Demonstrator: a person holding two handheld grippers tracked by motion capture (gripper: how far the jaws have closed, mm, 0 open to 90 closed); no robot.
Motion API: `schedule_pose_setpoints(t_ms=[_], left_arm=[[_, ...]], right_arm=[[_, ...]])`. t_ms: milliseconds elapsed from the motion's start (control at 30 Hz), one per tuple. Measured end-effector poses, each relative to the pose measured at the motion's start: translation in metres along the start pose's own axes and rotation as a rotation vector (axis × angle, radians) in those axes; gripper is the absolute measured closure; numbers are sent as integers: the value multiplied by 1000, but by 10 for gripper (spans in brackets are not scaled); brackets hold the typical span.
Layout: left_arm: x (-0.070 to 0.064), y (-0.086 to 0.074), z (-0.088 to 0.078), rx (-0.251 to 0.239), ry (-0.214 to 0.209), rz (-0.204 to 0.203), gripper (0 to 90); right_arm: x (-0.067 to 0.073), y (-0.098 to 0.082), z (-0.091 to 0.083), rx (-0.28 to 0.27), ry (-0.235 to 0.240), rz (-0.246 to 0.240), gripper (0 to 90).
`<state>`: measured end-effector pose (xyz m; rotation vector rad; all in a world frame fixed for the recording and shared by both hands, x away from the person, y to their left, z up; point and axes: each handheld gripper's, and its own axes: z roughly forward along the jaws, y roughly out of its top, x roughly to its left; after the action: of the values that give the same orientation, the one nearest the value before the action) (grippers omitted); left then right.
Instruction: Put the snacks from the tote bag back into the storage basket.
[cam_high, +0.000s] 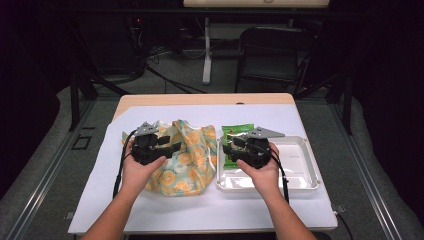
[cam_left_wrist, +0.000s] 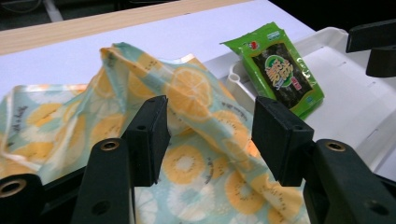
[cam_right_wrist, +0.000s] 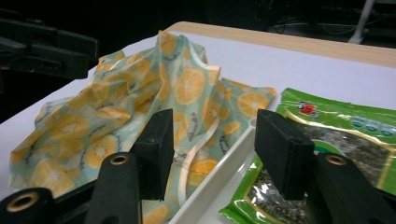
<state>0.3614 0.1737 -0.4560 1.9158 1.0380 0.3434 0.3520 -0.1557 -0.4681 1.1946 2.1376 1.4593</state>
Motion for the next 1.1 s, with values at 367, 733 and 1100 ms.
schedule_pose_setpoints(t_ms=[367,733,1100], left_arm=[[21,-29,-15,5,51,-9,461],[45,-68,-28,10,100,-49,479],[59,-92,-27,-1,106,-103,511]], right_arm=[[18,-7,13,35,50,-92,545],[24,-16,22,50,71,-119,603],[24,-24,30,67,72,-128,647]])
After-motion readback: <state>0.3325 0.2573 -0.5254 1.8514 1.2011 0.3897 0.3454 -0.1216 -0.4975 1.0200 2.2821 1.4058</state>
